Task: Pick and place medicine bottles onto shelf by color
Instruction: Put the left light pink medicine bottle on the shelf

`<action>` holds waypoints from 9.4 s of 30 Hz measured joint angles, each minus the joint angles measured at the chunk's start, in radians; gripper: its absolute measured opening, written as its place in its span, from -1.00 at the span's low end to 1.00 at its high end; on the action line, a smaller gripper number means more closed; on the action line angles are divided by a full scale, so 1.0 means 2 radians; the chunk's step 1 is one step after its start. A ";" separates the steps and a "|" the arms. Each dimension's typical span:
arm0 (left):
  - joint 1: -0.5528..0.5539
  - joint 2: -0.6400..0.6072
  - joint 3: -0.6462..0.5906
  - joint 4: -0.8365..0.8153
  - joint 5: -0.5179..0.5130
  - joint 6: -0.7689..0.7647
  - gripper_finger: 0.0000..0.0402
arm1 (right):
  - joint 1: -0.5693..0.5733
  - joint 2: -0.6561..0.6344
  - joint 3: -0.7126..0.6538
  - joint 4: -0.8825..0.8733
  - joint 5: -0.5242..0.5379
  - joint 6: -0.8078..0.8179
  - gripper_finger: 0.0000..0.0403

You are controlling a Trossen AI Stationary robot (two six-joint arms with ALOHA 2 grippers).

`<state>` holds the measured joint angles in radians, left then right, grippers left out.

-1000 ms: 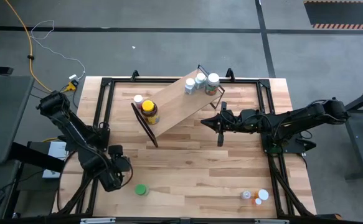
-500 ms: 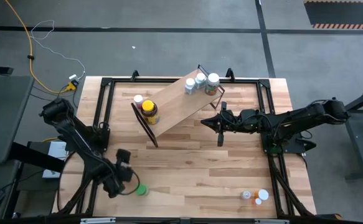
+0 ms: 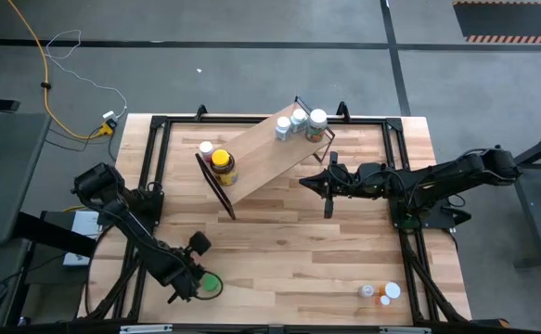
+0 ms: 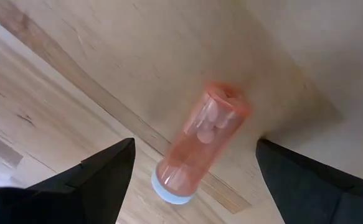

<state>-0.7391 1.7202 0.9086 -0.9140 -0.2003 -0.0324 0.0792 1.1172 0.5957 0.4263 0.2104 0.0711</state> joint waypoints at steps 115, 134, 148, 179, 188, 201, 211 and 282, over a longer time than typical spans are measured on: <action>0.343 -0.178 -0.091 1.083 -0.030 -0.080 -0.49 | 0.116 0.185 0.087 0.297 0.182 -0.421 0.53; 0.343 -0.168 -0.091 1.084 -0.036 -0.097 -0.49 | 0.133 0.343 0.268 0.405 0.329 -0.691 0.56; 0.343 -0.172 -0.091 1.084 -0.036 -0.126 -0.49 | 0.128 0.343 0.260 0.467 0.251 -0.717 0.56; 0.343 -0.172 -0.091 1.080 -0.034 -0.127 -0.49 | 0.094 0.343 0.294 0.416 0.195 -0.711 -0.14; 0.343 -0.172 -0.091 1.080 -0.032 -0.127 -0.49 | 0.091 0.343 0.294 0.416 0.196 -0.707 -0.40; 0.343 -0.172 -0.092 1.080 -0.025 -0.114 -0.10 | 0.091 0.343 0.294 0.418 0.217 -0.730 -0.41; 0.343 -0.184 -0.092 1.073 -0.019 -0.077 0.34 | 0.093 0.325 0.294 0.425 0.267 -0.754 -0.41; 0.257 0.052 -0.027 0.750 0.055 -0.069 0.42 | 0.136 0.264 0.293 -0.408 -0.085 0.116 -0.41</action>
<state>-0.2249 1.8233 0.8537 0.5858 -0.0902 -0.1705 0.3511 1.6459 1.1824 -0.3891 0.0410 0.3038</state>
